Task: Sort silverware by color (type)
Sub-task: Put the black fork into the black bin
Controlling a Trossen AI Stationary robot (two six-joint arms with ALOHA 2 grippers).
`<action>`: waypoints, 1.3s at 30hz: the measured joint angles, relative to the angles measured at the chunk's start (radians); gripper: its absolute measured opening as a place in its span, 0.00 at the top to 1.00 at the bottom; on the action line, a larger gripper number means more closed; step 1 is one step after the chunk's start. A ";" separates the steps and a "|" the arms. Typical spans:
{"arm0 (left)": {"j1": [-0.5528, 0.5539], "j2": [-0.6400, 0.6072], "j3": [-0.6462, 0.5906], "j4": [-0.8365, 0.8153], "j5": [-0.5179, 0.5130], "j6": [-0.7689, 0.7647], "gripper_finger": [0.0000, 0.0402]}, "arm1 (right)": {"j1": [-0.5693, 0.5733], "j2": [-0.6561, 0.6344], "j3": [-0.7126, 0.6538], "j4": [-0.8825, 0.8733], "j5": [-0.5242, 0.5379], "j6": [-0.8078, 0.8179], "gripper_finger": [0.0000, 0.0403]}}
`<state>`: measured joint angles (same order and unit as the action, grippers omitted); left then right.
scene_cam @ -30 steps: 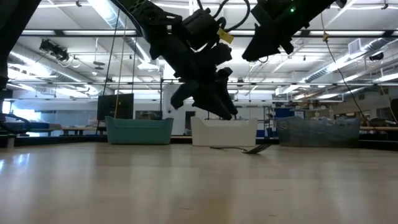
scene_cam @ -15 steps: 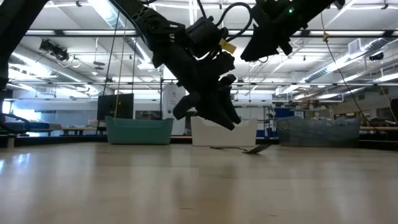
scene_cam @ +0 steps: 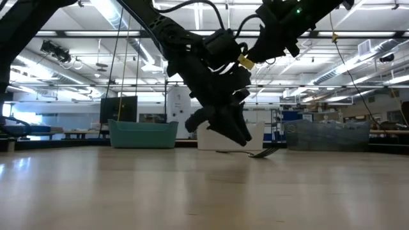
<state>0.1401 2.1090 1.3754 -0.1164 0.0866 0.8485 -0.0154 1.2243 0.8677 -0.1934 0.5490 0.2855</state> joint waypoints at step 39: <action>0.037 0.112 0.026 -0.117 0.108 -0.051 0.98 | 0.000 0.000 0.000 -0.001 -0.013 0.001 0.74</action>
<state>0.1771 2.2209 1.4016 -0.2331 0.1941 0.7973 -0.0151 1.2243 0.8677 -0.1946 0.5356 0.2863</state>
